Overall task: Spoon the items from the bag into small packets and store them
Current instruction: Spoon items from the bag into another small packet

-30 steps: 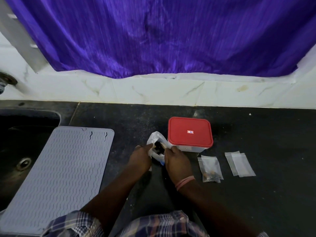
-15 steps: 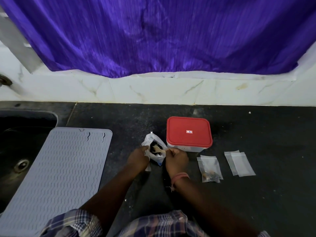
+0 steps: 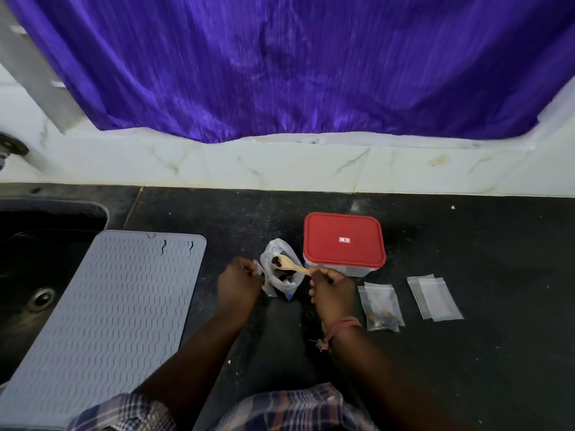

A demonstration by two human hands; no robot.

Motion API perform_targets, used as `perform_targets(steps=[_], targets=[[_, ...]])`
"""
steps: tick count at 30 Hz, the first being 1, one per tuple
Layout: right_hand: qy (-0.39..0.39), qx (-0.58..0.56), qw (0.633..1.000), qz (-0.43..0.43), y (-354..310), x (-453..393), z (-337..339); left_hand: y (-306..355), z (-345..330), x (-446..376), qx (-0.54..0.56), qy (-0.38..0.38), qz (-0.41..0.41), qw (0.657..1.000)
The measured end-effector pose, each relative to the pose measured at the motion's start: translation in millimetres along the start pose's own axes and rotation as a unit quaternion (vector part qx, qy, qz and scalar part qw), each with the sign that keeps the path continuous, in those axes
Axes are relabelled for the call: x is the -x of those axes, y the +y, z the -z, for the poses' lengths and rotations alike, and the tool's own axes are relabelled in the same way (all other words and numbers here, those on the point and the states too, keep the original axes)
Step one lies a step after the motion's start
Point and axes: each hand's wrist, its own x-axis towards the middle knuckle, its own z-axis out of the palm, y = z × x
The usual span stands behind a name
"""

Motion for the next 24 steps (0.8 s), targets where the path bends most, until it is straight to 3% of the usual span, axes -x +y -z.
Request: perform_targets(steps=[4, 16, 19, 24], targets=[[-0.039, 0.025, 0.997, 0.064, -7.5, 9.5, 3.9, 3.0, 2.4, 2.3, 0.01, -0.008, -0.018, 1.0], [-0.043, 0.159, 0.958, 0.235, -6.1, 20.8, -5.7, 6.4, 0.5, 15.6, -0.048, -0.019, -0.118, 0.992], [-0.038, 0.236, 0.909, 0.342, -4.5, 24.8, -8.1, 2.7, 0.6, 18.5, -0.054, -0.011, -0.146, 0.988], [-0.055, 0.416, 0.771, 0.479, 2.7, 28.5, -15.5, 2.2, -3.7, 19.9, -0.039, -0.023, -0.155, 0.987]])
